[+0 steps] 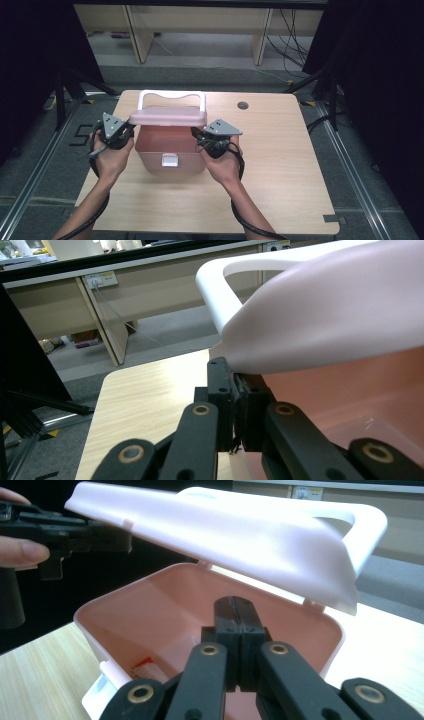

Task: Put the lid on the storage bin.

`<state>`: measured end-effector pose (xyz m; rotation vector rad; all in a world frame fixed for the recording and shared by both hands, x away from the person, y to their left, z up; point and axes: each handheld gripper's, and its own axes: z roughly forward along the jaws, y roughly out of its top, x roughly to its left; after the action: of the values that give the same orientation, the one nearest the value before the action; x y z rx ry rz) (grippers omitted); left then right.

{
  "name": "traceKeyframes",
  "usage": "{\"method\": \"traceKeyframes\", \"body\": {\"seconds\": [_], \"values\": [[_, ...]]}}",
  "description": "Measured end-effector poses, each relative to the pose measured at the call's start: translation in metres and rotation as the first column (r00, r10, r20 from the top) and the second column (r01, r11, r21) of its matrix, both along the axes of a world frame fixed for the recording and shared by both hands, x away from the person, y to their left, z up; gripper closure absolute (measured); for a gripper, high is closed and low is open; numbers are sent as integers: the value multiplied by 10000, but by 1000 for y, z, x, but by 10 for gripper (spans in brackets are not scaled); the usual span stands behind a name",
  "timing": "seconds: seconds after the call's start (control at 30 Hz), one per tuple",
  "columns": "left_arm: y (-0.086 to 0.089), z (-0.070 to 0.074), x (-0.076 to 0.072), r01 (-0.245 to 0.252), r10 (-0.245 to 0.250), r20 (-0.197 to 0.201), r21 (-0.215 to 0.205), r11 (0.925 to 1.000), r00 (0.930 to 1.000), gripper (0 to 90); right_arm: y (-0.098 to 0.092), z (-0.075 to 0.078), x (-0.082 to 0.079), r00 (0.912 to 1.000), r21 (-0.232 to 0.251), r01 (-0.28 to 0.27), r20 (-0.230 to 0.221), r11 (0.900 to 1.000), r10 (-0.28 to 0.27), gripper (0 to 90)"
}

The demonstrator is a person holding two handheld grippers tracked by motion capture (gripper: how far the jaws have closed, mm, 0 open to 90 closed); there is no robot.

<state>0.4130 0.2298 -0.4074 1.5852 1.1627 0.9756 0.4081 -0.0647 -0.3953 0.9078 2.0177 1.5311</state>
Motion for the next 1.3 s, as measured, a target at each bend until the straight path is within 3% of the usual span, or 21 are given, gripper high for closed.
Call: {"method": "traceKeyframes", "body": {"seconds": [0.33, 0.43, 0.53, 0.6, 0.7, 0.87, 0.9, 0.93, 1.13, 1.17, 1.23, 1.27, 1.3], "values": [[4, -7, -2, 289, -289, -207, 7, 9996, 9994, 845, -4, 1, -1, 9998, 18, 213, -36, 9998, -212, 900], [7, -9, -5, 484, -481, -306, 101, 9988, 9984, 776, -5, 0, 0, 9996, -105, 257, 76, 9996, -256, 900], [10, -8, -12, 544, -534, -319, 327, 9980, 9981, 714, -4, -1, -1, 9995, -71, 160, -264, 9998, -161, 900], [13, -7, -17, 594, -581, -295, 458, 9972, 9979, 669, -5, -1, -1, 9997, -266, 160, -161, 9995, -164, 900], [18, -4, -25, 610, -597, -257, 525, 9968, 9979, 623, -6, -2, -3, 9991, -335, 45, -420, 9994, -59, 900], [24, 1, -40, 651, -643, -172, 450, 9969, 9978, 624, -10, -5, -8, 9981, -544, -43, -619, 9985, 9, 900], [24, 1, -42, 628, -621, -172, 436, 9971, 9979, 626, -11, -6, -9, 9974, -374, -34, -721, 9993, 7, 900], [25, 1, -44, 620, -615, -144, 422, 9972, 9980, 630, -13, -7, -9, 9982, -531, -170, -580, 9984, 139, 900], [31, -1, -53, 485, -482, -115, 184, 9987, 9988, 641, -22, -15, -18, 9941, -519, -51, -1086, 9986, -6, 900], [32, -2, -54, 462, -459, -167, 170, 9988, 9988, 644, -23, -17, -17, 9955, -570, -198, -934, 9982, 144, 900], [33, -5, -55, 454, -452, -215, 108, 9989, 9987, 648, -26, -19, -19, 9929, -575, -47, -1187, 9983, -22, 900], [34, -6, -56, 440, -438, -262, 92, 9990, 9987, 649, -27, -21, -18, 9950, -609, -149, -999, 9980, 88, 900], [34, -8, -57, 405, -403, -261, 56, 9992, 9988, 649, -27, -22, -19, 9925, -520, -55, -1220, 9986, -9, 900]]}}
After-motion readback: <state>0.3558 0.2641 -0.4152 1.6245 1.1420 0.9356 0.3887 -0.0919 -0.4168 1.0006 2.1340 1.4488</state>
